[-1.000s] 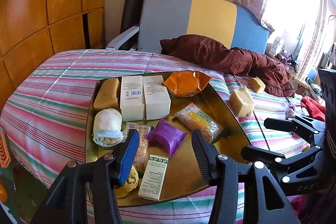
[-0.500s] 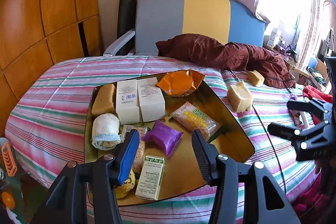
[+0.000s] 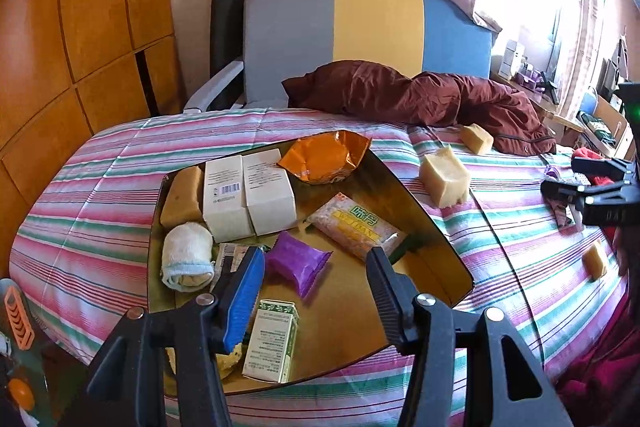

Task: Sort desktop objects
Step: 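Withdraw both grippers from the tray, then grasp the white block with the right gripper while the left gripper moves toward a yellow sponge, then grasp the yellow sponge with the left gripper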

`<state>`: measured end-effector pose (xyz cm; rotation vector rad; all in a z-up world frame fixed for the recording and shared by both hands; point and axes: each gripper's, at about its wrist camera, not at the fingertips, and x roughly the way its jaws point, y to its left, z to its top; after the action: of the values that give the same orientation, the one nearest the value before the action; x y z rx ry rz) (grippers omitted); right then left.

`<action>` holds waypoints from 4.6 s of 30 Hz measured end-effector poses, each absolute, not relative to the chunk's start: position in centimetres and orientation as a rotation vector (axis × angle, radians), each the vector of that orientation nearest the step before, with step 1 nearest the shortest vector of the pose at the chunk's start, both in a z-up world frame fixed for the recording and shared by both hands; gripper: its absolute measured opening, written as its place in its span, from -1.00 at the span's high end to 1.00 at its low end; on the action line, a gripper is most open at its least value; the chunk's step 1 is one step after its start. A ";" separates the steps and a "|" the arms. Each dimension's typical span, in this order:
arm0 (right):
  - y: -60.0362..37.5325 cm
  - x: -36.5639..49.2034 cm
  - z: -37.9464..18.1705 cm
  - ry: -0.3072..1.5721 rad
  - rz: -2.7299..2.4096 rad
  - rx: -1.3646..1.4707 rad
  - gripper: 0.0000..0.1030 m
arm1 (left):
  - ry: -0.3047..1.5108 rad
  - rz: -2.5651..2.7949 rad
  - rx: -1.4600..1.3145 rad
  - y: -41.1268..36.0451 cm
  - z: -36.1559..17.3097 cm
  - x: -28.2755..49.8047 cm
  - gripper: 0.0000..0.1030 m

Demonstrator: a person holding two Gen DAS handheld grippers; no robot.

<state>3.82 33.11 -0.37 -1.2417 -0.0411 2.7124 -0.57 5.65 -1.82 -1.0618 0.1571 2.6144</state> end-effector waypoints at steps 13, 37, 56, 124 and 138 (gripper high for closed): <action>41.7 5.4 0.0 0.193 2.548 -1.160 -0.99 | 0.210 2.536 -1.075 8.4 -2.5 -0.6 -0.05; 55.8 11.6 0.4 0.807 2.399 -0.945 -0.72 | 0.255 2.358 -1.078 13.4 -3.1 -0.3 -0.05; 60.7 8.0 -9.1 0.741 2.099 -1.371 -0.88 | 0.230 2.227 -1.123 17.7 -3.6 -2.5 -0.06; 46.8 2.2 -7.6 -0.025 2.554 -1.510 -0.22 | 0.290 2.300 -1.140 28.5 -5.2 -10.2 -0.10; 45.9 2.2 -8.3 -0.006 2.533 -1.557 -0.22 | 0.250 2.442 -0.994 20.2 -0.1 -4.8 -0.11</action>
<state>2.21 45.90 -8.31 -1.5571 -0.0057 2.5333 -4.84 20.15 -0.09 -0.9941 0.2497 2.4418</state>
